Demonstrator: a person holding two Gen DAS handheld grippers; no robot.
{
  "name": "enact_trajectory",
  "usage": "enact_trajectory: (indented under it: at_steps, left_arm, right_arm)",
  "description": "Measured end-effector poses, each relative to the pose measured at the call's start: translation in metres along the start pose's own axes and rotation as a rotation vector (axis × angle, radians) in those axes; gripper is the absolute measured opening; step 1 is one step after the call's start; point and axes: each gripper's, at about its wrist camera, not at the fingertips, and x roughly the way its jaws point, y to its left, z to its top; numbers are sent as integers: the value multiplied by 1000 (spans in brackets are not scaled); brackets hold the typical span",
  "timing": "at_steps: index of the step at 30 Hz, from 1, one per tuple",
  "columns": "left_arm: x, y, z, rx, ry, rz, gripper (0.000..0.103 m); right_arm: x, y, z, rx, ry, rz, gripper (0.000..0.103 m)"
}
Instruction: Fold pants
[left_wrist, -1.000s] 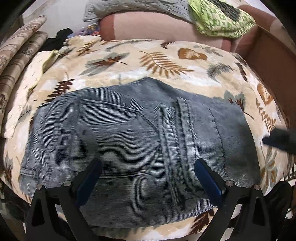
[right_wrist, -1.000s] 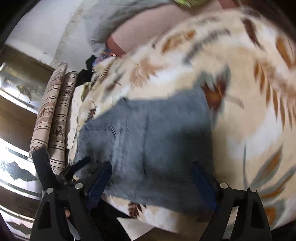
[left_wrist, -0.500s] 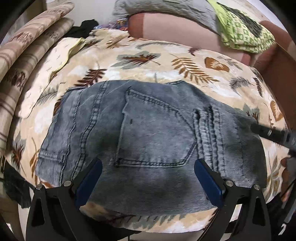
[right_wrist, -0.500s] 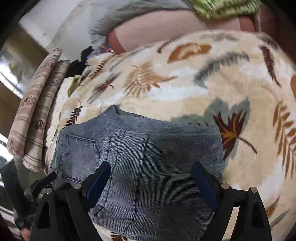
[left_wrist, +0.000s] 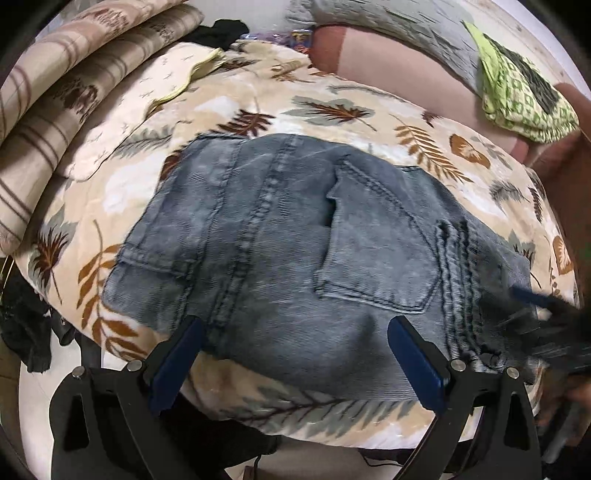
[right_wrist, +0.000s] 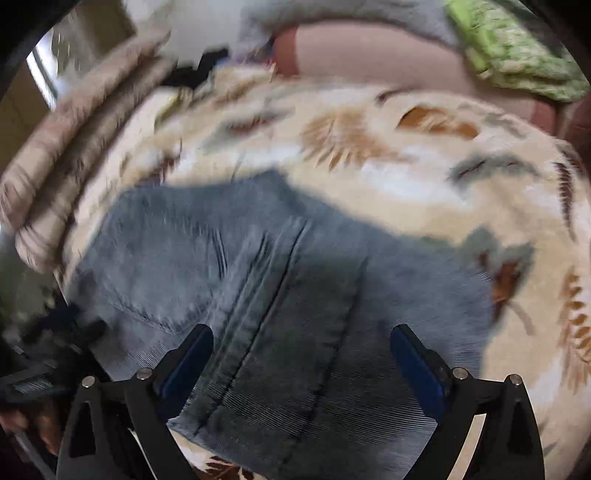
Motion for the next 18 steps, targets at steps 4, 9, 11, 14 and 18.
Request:
enact_trajectory:
  at_steps: [4, 9, 11, 14, 18]
  left_arm:
    - [1, 20, -2, -35, 4, -32, 99]
    - [-7, 51, -10, -165, -17, -82, 99]
    - [-5, 65, -15, -238, -9, -95, 99]
    - [12, 87, -18, -380, 50, -166, 99]
    - [23, 96, -13, -480, 55, -240, 99]
  right_arm:
    - [-10, 13, 7, 5, -7, -14, 102]
    - [-32, 39, 24, -47, -131, -12, 103]
    - [-1, 41, 26, -65, -49, -38, 103]
    - [23, 38, 19, -74, -1, -56, 103]
    - [25, 34, 18, -68, 29, -29, 103]
